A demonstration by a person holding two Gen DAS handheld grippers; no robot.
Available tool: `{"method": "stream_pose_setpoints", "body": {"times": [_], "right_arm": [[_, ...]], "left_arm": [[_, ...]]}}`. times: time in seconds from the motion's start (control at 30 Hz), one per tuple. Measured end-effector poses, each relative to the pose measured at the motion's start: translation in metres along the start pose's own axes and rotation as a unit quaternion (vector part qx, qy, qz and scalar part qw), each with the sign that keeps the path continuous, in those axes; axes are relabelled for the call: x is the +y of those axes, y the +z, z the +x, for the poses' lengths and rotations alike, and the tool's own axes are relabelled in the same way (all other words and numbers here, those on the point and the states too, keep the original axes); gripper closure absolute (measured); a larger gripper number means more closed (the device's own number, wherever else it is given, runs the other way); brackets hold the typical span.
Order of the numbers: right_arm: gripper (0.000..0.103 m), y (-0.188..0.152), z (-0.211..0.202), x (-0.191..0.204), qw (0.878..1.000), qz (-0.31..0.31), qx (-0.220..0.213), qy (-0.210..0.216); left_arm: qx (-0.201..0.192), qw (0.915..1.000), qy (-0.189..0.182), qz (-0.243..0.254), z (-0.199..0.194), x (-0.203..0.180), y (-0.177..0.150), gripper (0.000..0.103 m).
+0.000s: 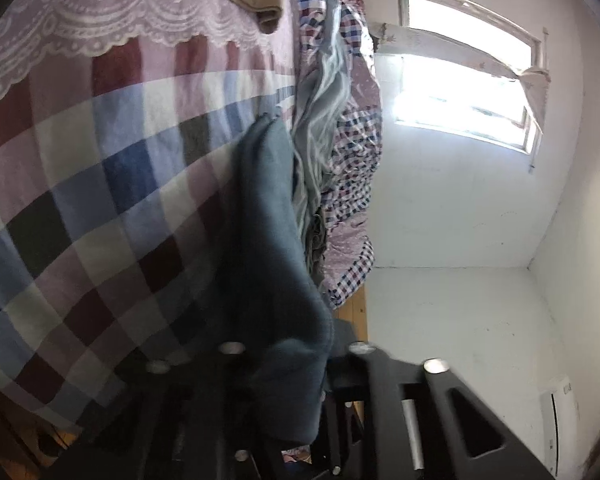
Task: Fold clothes
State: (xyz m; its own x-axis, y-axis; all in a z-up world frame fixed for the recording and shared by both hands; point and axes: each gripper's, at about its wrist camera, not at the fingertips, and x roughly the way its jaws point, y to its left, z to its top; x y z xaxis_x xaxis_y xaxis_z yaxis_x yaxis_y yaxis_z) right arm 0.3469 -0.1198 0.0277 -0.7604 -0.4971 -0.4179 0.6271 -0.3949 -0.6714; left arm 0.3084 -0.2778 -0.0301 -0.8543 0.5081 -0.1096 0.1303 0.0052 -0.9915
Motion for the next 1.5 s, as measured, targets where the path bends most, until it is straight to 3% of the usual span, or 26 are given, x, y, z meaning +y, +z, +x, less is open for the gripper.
{"method": "stream_pose_setpoints", "body": {"times": [0.13,0.23,0.27,0.37,0.73,1.1,1.33,1.5], "right_arm": [[0.093,-0.002,-0.001,0.005,1.000,-0.008,-0.001,-0.011],[0.068,-0.004,-0.001,0.004,0.999,-0.005,0.001,-0.037],[0.054,-0.006,-0.001,0.004,0.999,-0.005,0.002,-0.047],[0.043,-0.014,0.000,0.002,0.997,-0.010,0.011,-0.073],[0.040,-0.085,0.006,-0.049,0.980,-0.010,0.124,-0.157],[0.039,-0.158,-0.018,-0.082,0.959,-0.050,0.193,-0.201],[0.039,-0.217,-0.041,-0.122,0.939,-0.063,0.247,-0.230],[0.039,-0.251,-0.058,-0.137,0.927,-0.079,0.285,-0.228]], "left_arm": [[-0.006,0.9999,-0.001,0.012,-0.003,-0.005,-0.001,0.093],[-0.009,0.9997,0.001,0.022,-0.004,-0.010,0.000,0.093],[-0.009,0.9997,-0.001,0.022,-0.004,-0.011,0.000,0.093],[-0.011,0.9997,-0.007,0.021,-0.004,-0.014,0.002,0.094],[-0.020,0.9997,-0.002,0.015,-0.006,-0.020,0.005,0.094],[-0.042,0.9991,0.002,0.005,-0.005,-0.027,0.008,0.095],[-0.051,0.9985,0.014,0.008,-0.006,-0.032,0.010,0.095],[-0.054,0.9982,0.023,0.007,-0.006,-0.032,0.010,0.096]]}}
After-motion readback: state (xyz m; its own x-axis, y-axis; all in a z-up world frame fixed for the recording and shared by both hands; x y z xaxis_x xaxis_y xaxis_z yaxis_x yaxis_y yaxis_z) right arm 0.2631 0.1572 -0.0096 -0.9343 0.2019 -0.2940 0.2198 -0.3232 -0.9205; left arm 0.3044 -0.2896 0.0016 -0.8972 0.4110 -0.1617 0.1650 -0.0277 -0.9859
